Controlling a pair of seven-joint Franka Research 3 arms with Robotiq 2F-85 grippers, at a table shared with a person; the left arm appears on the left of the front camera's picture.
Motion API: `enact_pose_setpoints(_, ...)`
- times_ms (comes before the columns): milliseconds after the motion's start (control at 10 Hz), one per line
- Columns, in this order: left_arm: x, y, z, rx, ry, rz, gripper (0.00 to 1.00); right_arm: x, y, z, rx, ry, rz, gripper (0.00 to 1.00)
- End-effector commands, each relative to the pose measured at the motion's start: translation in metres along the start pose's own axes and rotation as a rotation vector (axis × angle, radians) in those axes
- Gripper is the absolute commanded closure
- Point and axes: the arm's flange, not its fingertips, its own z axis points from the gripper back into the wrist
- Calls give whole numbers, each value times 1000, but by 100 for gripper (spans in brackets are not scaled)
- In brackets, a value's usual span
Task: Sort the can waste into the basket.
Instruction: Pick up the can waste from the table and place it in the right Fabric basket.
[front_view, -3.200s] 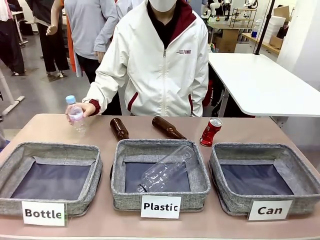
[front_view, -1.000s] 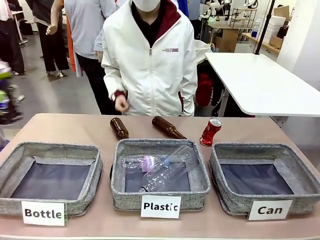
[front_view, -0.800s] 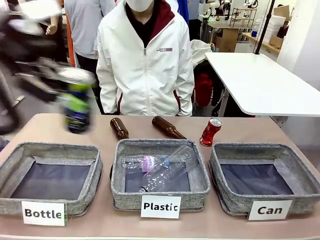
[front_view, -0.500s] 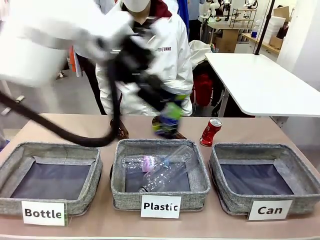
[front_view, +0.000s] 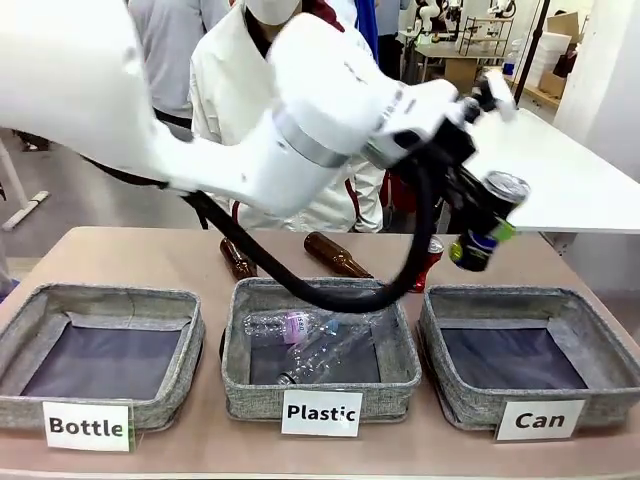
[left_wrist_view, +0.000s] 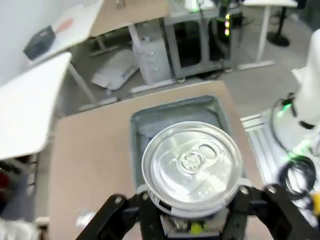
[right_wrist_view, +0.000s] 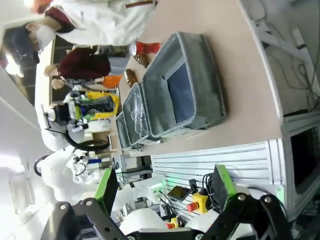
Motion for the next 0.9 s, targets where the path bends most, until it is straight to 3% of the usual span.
enact_pose_setpoints(0, 12, 0, -33, -69, 26, 17, 55, 3, 7, -21, -2, 28, 20, 0)
enact_pose_setpoints(300, 15, -6, -73, -124, 63, 3, 55, 3, 7, -21, -2, 28, 20, 0)
enact_pose_setpoints(800, 11, -7, -84, -145, 92, -18, 55, 3, 7, -21, -2, 28, 20, 0)
